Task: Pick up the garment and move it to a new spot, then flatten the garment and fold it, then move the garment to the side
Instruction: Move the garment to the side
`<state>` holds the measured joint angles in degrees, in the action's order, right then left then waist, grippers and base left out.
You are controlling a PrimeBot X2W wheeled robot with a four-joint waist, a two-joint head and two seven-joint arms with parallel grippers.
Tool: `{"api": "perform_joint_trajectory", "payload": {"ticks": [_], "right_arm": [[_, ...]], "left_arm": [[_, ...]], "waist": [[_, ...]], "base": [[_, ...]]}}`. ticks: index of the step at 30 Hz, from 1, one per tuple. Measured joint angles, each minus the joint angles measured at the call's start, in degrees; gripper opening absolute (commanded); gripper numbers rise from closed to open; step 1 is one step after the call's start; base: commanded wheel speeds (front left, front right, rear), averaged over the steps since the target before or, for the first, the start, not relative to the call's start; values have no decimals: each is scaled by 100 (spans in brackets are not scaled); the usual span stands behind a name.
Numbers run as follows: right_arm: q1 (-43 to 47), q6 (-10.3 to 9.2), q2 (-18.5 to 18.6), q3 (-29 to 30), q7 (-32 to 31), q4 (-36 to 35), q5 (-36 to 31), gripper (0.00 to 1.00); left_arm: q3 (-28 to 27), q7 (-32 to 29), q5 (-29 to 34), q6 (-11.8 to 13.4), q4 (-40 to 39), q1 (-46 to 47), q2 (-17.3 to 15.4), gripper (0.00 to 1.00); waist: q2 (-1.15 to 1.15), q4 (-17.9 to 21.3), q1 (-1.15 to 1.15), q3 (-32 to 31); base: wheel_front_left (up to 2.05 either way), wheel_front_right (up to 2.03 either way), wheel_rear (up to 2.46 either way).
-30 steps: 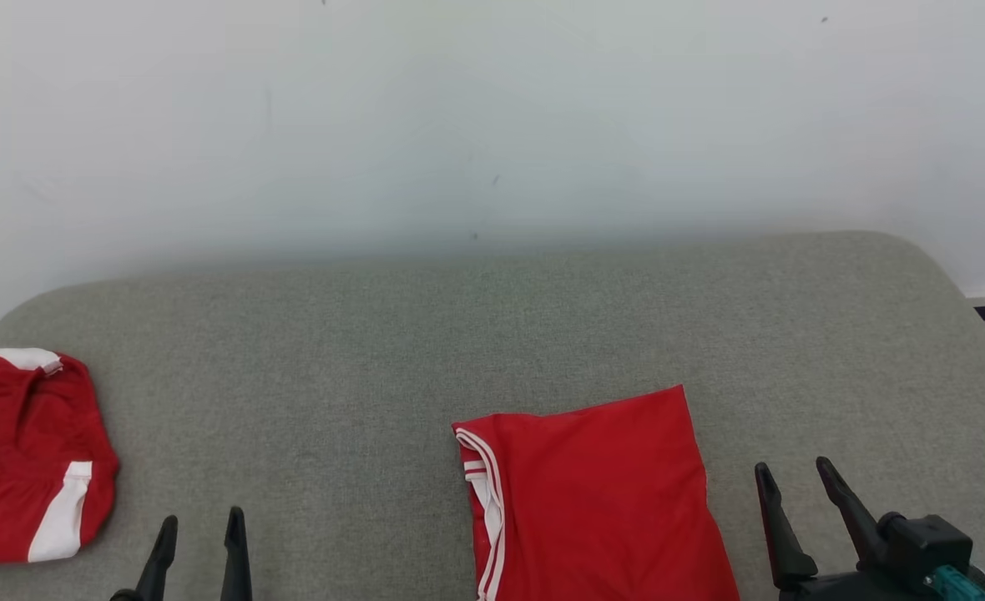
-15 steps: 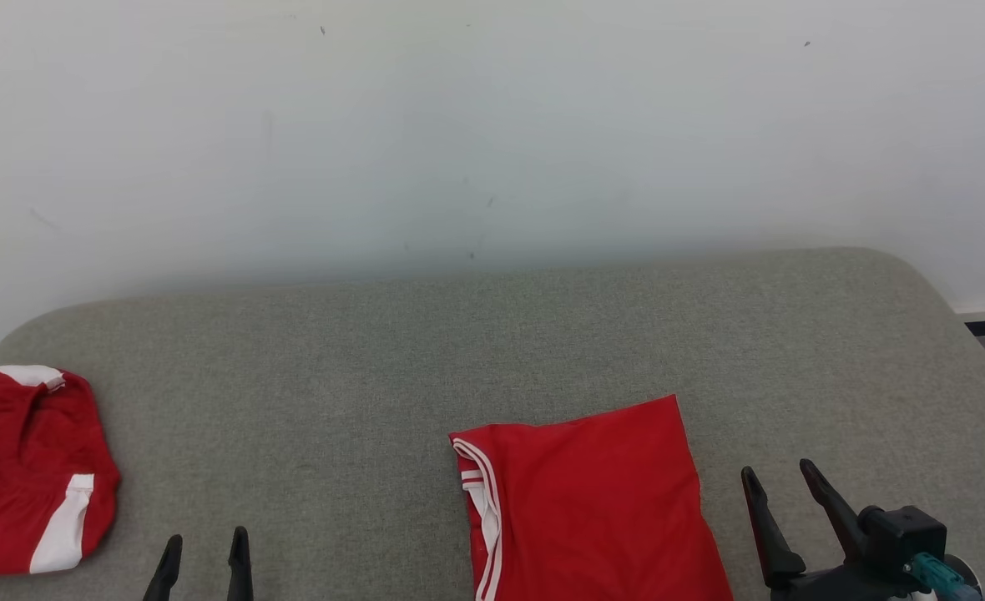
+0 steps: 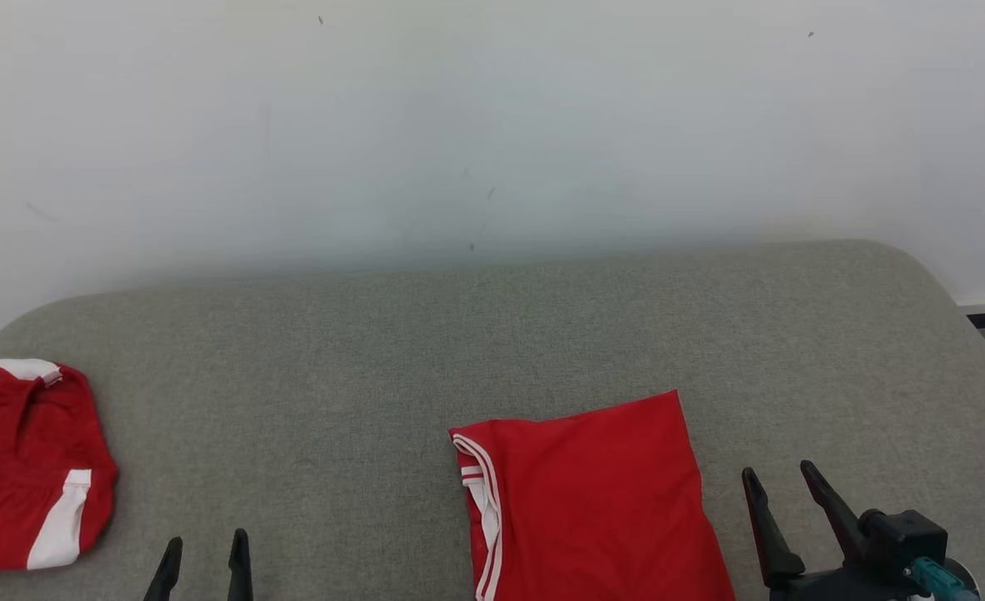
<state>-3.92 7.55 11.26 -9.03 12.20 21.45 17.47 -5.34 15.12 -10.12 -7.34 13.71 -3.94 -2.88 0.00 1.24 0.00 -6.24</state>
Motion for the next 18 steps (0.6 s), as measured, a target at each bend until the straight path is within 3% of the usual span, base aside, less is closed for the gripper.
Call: {"api": "perform_joint_trajectory", "payload": {"ticks": [13, 18], "right_arm": [[-121, 0, -15, 146, 86, 25, -44, 100], [-442, 0, 52, 210, -170, 8, -11, 100]], "left_arm": [[14, -1, 29, -15, 18, 26, 0, 100], [87, -1, 29, -15, -21, 71, 0, 100]], "waist": [[0, -80, 0, 124], [0, -175, 0, 210]], "base": [[0, 0, 0], [0, 0, 0]]}}
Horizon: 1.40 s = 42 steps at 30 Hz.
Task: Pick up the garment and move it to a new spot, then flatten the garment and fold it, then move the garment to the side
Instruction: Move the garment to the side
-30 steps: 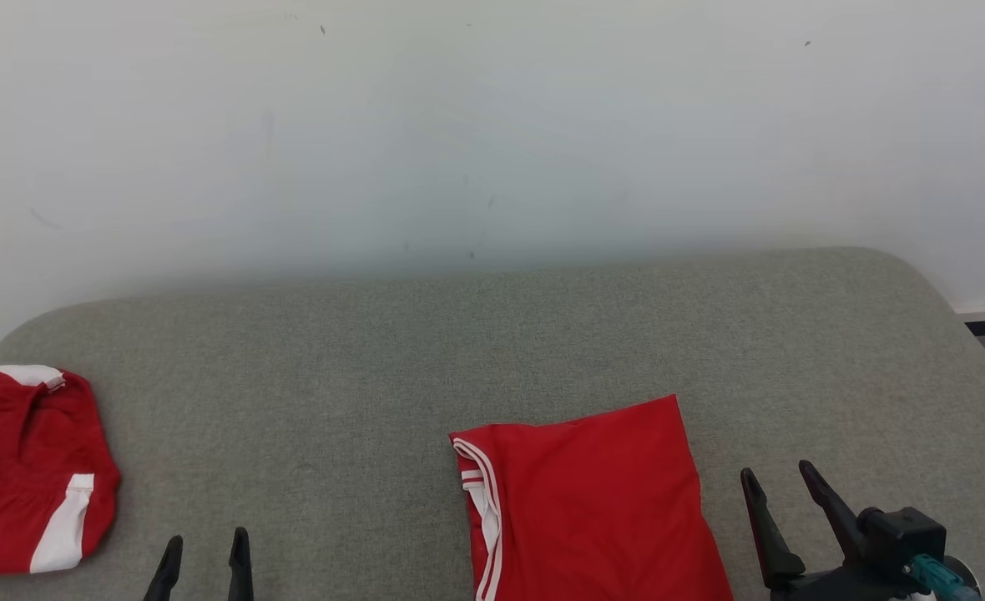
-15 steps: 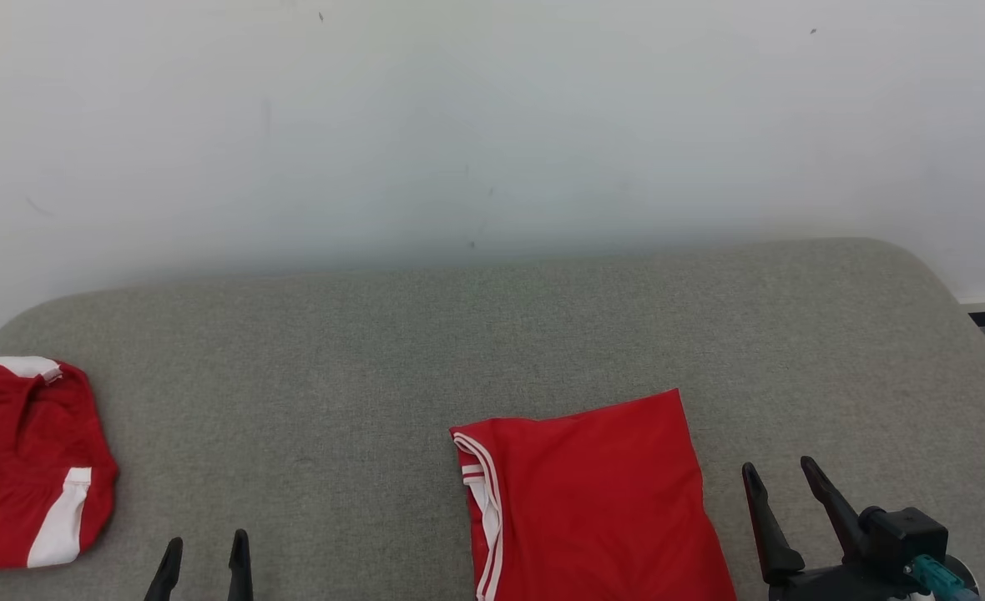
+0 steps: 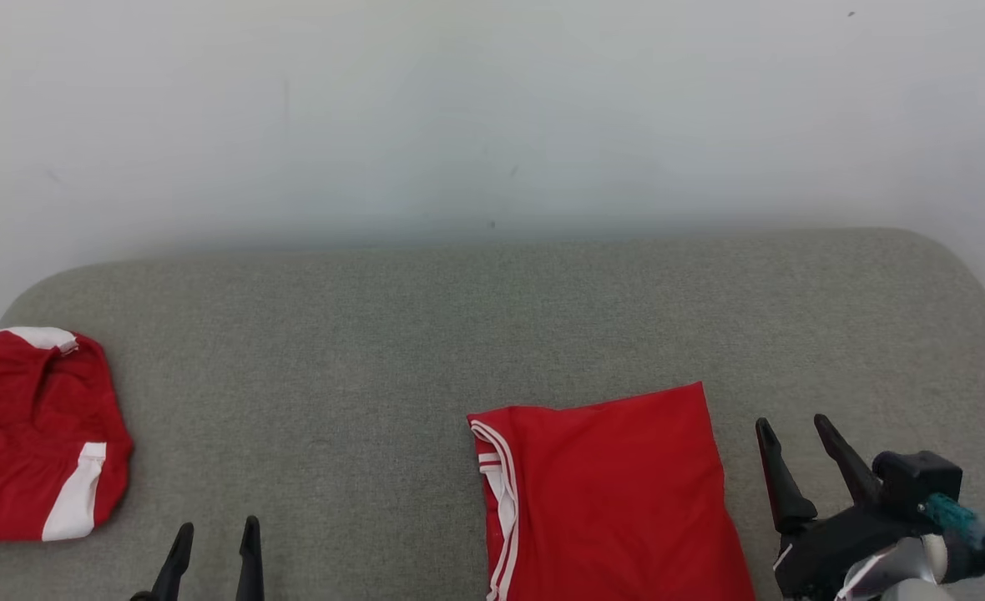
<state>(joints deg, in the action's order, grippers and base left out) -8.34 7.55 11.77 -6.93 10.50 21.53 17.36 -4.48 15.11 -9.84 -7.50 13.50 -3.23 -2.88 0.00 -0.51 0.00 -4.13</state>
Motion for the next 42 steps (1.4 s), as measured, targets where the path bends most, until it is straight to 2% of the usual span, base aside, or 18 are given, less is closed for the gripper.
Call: {"api": "perform_joint_trajectory", "payload": {"ticks": [8, 14, 19, 22, 23, 24, 25, 31, 37, 42], "right_arm": [[-690, 0, -69, 167, -1785, 879, 424, 100], [-892, 0, -73, 299, -2595, 1423, 493, 100], [-979, 0, -91, 152, -3145, 1596, 751, 100], [-1070, 0, 64, 2, -3584, 1653, 772, 100], [-1088, 0, 129, -81, -3696, 1638, 771, 87], [-1114, 0, 212, -160, -3773, 1606, 761, 30], [-1133, 0, 310, -257, -3828, 1552, 720, 0], [-1422, 5, 869, -900, -3979, 1161, 572, 0], [-2348, 1, 1488, -1325, -3983, 823, 563, 0], [-3166, 1, 1849, -1350, -3855, 848, 576, 0]], "left_arm": [[234, 0, -21, -1, -48, 110, 0, 100], [356, 0, -113, 0, -103, 318, 0, 100], [430, 0, -190, 45, -115, 365, -1, 100], [481, 1, -220, 60, -119, 386, 0, 100], [492, 1, -236, 71, -121, 386, 0, 100], [505, 0, -237, 93, -125, 386, 0, 100], [516, 0, -243, 93, -136, 386, 0, 100], [502, 0, -305, 154, -339, 397, -2, 100], [504, 1, -290, 171, -749, 515, 0, 100], [617, 2, -197, 145, -1058, 776, 3, 100]], "waist": [[1, -300, 0, 258], [1, -554, 0, 520], [1, -768, 0, 698], [0, -870, 0, 763], [0, -896, 0, 779], [-1, -916, 1, 794], [-1, -928, 0, 810], [0, -837, 0, 908], [0, -579, -1, 1142], [1, -254, -1, 1428]], "base": [[0, 0, 0], [0, 0, 0], [0, 0, 0], [0, 0, 0], [0, 0, 0], [0, 0, 0], [0, 0, 0], [0, 0, 0], [0, 0, 0], [0, 0, 0]]}}
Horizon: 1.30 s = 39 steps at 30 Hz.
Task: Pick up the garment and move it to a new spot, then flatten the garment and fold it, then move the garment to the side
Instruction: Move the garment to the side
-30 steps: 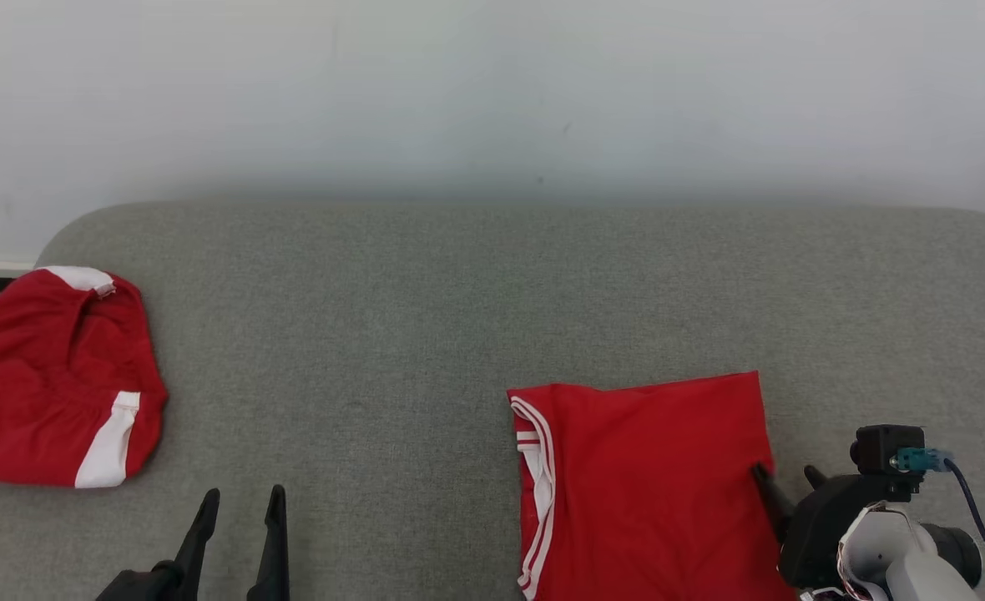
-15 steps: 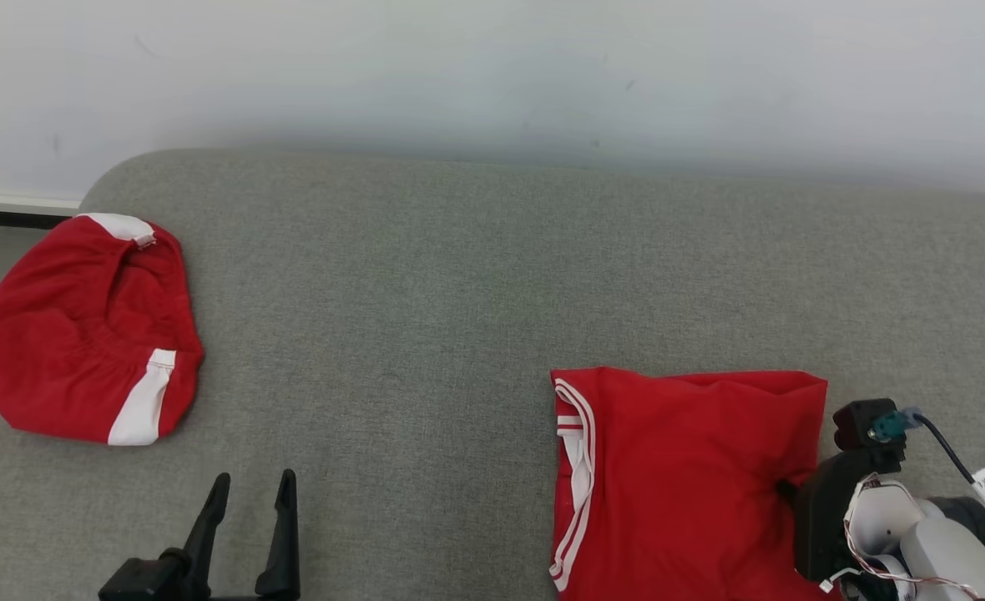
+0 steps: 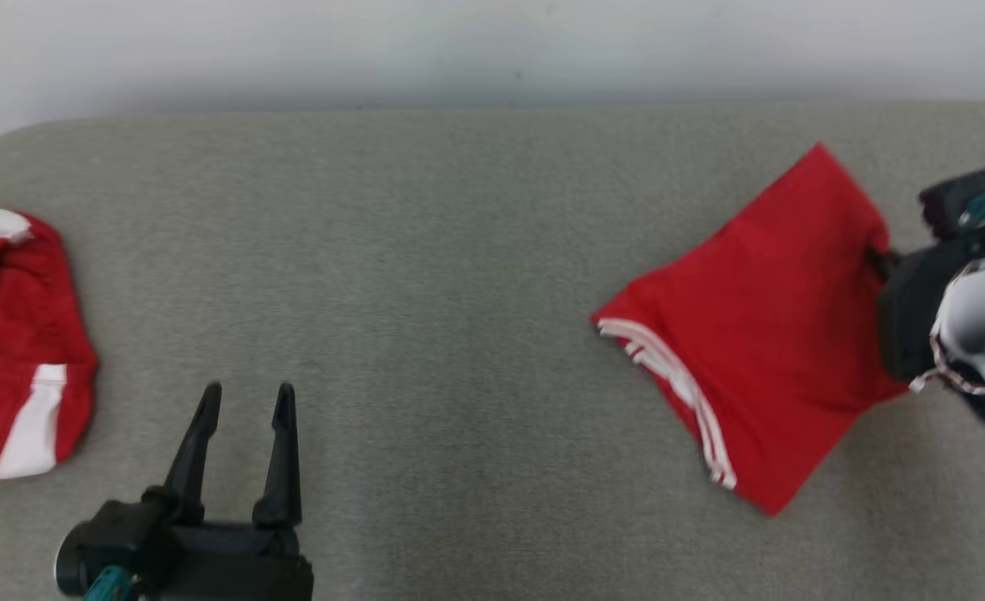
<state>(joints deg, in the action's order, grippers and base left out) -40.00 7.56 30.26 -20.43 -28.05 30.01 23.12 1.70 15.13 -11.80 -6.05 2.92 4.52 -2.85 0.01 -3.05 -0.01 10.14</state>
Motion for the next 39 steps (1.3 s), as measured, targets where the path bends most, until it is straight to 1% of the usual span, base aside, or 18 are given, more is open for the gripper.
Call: {"api": "perform_joint_trajectory", "payload": {"ticks": [5, 7, 11, 15, 16, 22, 26, 32, 33, 34, 35, 39], "right_arm": [[-408, 0, 328, 121, 185, 215, -13, 0], [-520, 0, 431, 258, 300, 290, -66, 0], [-642, 0, 522, 488, 598, 383, -157, 0], [-838, 0, 538, 622, 899, 364, -325, 0], [-838, 0, 538, 622, 899, 364, -325, 0], [-951, 0, 627, 657, 1199, 372, -799, 0], [-968, 0, 614, 733, 1310, 456, -1102, 0], [-960, 0, 532, 843, 1558, 567, -1440, 0], [-957, 0, 534, 871, 1605, 587, -1527, 15], [-954, 0, 531, 907, 1641, 614, -1579, 46], [-949, 0, 530, 942, 1651, 653, -1611, 100], [-897, 0, 472, 1032, 1769, 734, -1726, 100]], "left_arm": [[140, -1, 234, -56, -157, 287, 0, 100], [187, -1, 283, -92, -167, 412, -1, 100], [327, -1, 344, -110, -246, 606, -46, 100], [386, -2, 397, -134, -354, 717, -172, 100], [386, -2, 397, -134, -354, 717, -172, 100], [416, -1, 421, -145, -430, 834, -301, 100], [449, -1, 409, -145, -435, 892, -367, 100], [481, -1, 316, -146, -372, 910, -426, 100], [482, -1, 316, -146, -363, 910, -424, 100], [476, -1, 314, -146, -354, 909, -423, 100], [479, -1, 312, -146, -345, 909, -424, 100], [452, -1, 305, -146, -293, 867, -380, 100]], "waist": [[0, 406, 0, 304], [0, 573, 0, 430], [0, 870, 0, 701], [1, 1112, 0, 994], [1, 1112, 0, 994], [0, 1387, 0, 1370], [0, 1499, 0, 1545], [0, 1555, 1, 1567], [0, 1542, 1, 1548], [0, 1524, 1, 1523], [0, 1507, 1, 1496], [0, 1431, 1, 1355]], "base": [[0, 0, 0], [0, 0, 0], [0, 0, 0], [0, 0, 0], [0, 0, 0], [0, 0, 0], [0, 0, 0], [0, 0, 0], [0, 0, 0], [0, 0, 0], [0, 0, 0], [0, 0, 0]]}}
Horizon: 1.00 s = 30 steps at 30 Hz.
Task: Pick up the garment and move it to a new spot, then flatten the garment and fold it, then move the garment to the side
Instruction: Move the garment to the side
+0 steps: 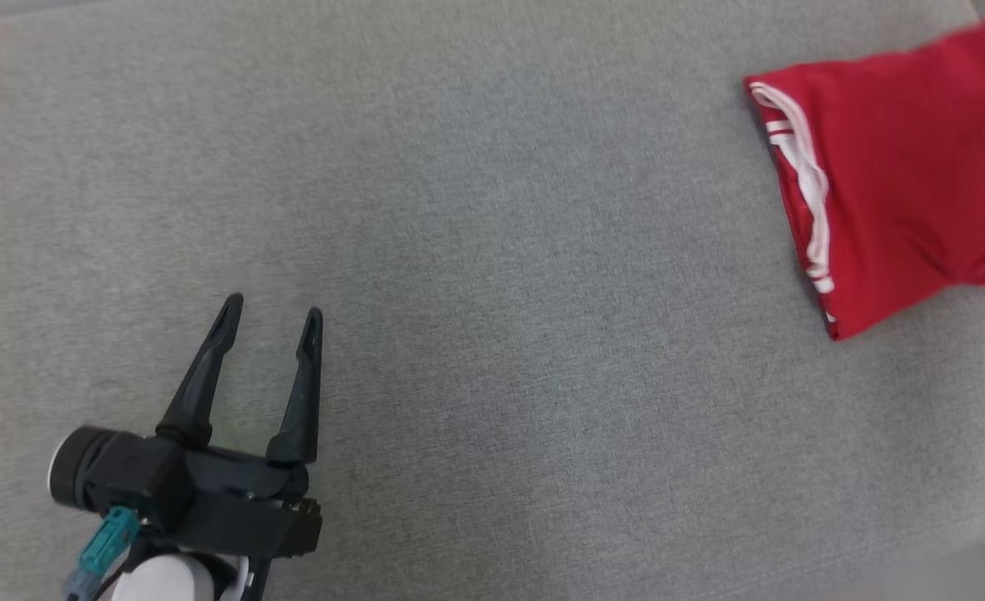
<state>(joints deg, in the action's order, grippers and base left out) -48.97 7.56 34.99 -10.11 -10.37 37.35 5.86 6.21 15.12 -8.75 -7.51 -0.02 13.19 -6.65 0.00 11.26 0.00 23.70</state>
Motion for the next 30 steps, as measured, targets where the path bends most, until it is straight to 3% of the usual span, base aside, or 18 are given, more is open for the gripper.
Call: {"api": "perform_joint_trajectory", "payload": {"ticks": [13, 21, 30], "right_arm": [[965, 0, -465, 57, 839, -468, 335, 100], [2531, 0, -1254, 20, 1454, -1366, 1230, 100], [3746, 0, -1976, 99, 1983, -1920, 1247, 100]], "left_arm": [[-590, -1, -96, 43, 419, -632, 259, 100], [-1022, 0, -96, 74, 553, -1302, 319, 100], [-1148, 0, -51, 76, 624, -1700, 347, 100]], "waist": [[0, -333, 1, -866], [-1, -598, 2, -1734], [-2, -859, 2, -2427]], "base": [[0, 0, 0], [0, 0, 0], [0, 0, 0]]}}
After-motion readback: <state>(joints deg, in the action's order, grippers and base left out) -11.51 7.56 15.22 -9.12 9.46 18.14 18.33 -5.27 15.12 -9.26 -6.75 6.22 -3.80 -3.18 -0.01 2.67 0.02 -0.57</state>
